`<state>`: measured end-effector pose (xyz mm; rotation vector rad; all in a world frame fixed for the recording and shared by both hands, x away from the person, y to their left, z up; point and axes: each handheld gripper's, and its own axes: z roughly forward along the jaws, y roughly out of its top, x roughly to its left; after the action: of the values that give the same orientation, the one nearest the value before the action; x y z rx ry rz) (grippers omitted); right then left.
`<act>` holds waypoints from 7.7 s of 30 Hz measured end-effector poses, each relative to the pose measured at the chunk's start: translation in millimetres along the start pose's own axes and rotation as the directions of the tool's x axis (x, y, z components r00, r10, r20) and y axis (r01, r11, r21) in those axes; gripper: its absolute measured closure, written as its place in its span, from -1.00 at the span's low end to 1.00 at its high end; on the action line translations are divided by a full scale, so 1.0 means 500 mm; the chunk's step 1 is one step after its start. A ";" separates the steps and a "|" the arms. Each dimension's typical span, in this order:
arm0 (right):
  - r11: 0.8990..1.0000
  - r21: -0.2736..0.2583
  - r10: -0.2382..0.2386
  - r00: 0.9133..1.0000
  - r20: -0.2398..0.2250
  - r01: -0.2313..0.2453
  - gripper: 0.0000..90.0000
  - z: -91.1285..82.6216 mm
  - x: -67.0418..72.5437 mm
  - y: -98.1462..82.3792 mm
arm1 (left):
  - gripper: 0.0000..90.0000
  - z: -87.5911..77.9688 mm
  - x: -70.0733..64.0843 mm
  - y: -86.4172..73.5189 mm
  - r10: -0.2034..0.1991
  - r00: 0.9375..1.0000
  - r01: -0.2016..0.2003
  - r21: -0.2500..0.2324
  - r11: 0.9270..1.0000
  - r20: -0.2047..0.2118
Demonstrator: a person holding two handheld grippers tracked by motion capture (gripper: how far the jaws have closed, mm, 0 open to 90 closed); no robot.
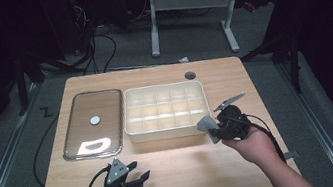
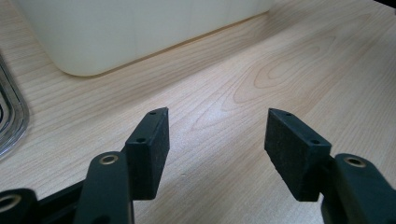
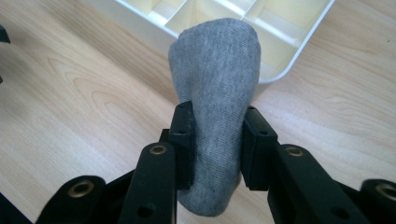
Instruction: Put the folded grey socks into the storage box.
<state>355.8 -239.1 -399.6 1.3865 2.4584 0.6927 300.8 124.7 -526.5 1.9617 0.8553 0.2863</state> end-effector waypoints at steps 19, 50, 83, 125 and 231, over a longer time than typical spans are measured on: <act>0.997 0.076 0.010 1.000 0.023 -0.012 0.57 0.041 -0.033 0.092 | -0.09 0.001 0.000 -0.001 0.003 1.000 -0.003 0.004 1.000 0.012; 0.963 0.267 -0.005 0.989 0.150 -0.036 0.58 0.135 -0.051 0.161 | -0.09 0.006 -0.006 -0.003 0.014 0.999 -0.015 0.016 1.000 0.034; 0.905 0.424 -0.021 0.997 0.075 -0.013 0.64 0.218 -0.052 0.160 | -0.10 0.012 -0.004 -0.006 0.009 0.999 -0.010 0.028 1.000 0.036; 0.916 0.400 0.007 0.999 0.051 -0.027 0.20 0.202 -0.053 0.165 | -0.10 0.013 -0.004 -0.006 0.005 0.999 -0.006 0.030 1.000 0.038; 0.897 0.428 0.077 0.993 0.094 -0.110 1.00 0.227 -0.079 0.197 | -0.10 0.017 -0.004 -0.006 0.003 0.998 -0.006 0.053 0.999 0.055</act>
<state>497.4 -197.1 -448.4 1.6543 2.5995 0.0990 302.4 118.7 -533.0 2.0122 0.8307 0.2134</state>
